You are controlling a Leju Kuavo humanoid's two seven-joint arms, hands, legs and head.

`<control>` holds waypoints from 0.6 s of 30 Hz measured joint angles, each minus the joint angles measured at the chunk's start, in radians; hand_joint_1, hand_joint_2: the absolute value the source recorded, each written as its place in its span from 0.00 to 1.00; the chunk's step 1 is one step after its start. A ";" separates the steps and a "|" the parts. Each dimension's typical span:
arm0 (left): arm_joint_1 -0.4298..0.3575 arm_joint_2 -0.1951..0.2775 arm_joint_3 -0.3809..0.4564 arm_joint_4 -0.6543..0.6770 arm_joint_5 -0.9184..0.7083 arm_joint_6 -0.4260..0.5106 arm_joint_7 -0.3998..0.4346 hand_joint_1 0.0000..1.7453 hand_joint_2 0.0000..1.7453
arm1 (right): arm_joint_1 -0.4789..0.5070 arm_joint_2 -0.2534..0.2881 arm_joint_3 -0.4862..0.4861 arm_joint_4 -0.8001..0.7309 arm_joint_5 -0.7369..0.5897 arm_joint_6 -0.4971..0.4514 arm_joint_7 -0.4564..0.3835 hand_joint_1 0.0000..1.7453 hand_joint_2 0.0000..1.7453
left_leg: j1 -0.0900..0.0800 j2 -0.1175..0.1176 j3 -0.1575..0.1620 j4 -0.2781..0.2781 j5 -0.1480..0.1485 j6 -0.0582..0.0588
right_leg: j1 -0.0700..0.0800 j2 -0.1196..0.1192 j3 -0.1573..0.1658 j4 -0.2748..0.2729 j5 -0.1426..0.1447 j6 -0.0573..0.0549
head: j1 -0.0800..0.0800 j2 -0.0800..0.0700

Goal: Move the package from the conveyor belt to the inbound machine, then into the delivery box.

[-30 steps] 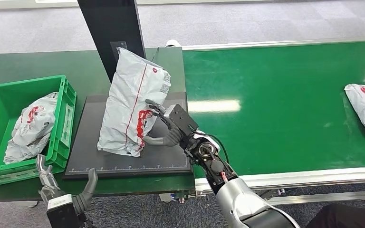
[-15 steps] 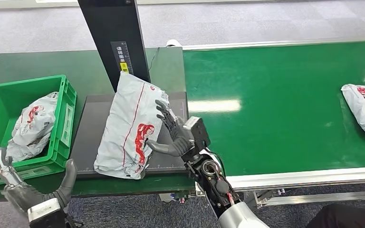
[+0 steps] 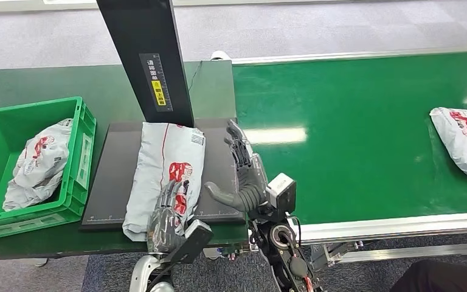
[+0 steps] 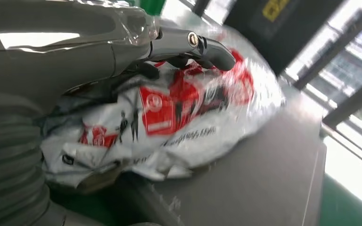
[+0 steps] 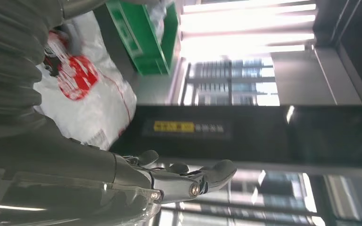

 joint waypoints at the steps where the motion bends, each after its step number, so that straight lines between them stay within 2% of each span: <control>1: -0.014 0.000 -0.004 0.030 -0.002 -0.006 0.002 0.00 1.00 | 0.018 0.001 0.000 -0.038 0.014 -0.021 0.001 0.00 1.00 | 0.000 0.000 0.000 0.000 0.000 0.000 | 0.000 0.000 0.000 0.000 0.000 0.000 | 0.000 0.000; 9: -0.138 -0.007 -0.010 0.236 0.000 -0.026 0.003 0.00 1.00 | 0.121 0.001 0.028 -0.248 0.038 -0.071 0.003 0.00 1.00 | 0.000 -0.001 0.003 0.000 0.000 0.000 | 0.000 -0.001 0.005 0.000 -0.001 0.000 | 0.001 0.000; 18: -0.182 -0.009 -0.006 0.305 0.001 -0.026 -0.008 0.00 1.00 | 0.177 -0.004 0.053 -0.347 0.031 -0.064 0.003 0.00 1.00 | 0.000 -0.002 0.006 0.000 0.001 0.000 | 0.000 -0.001 0.009 -0.001 -0.001 0.000 | 0.001 0.000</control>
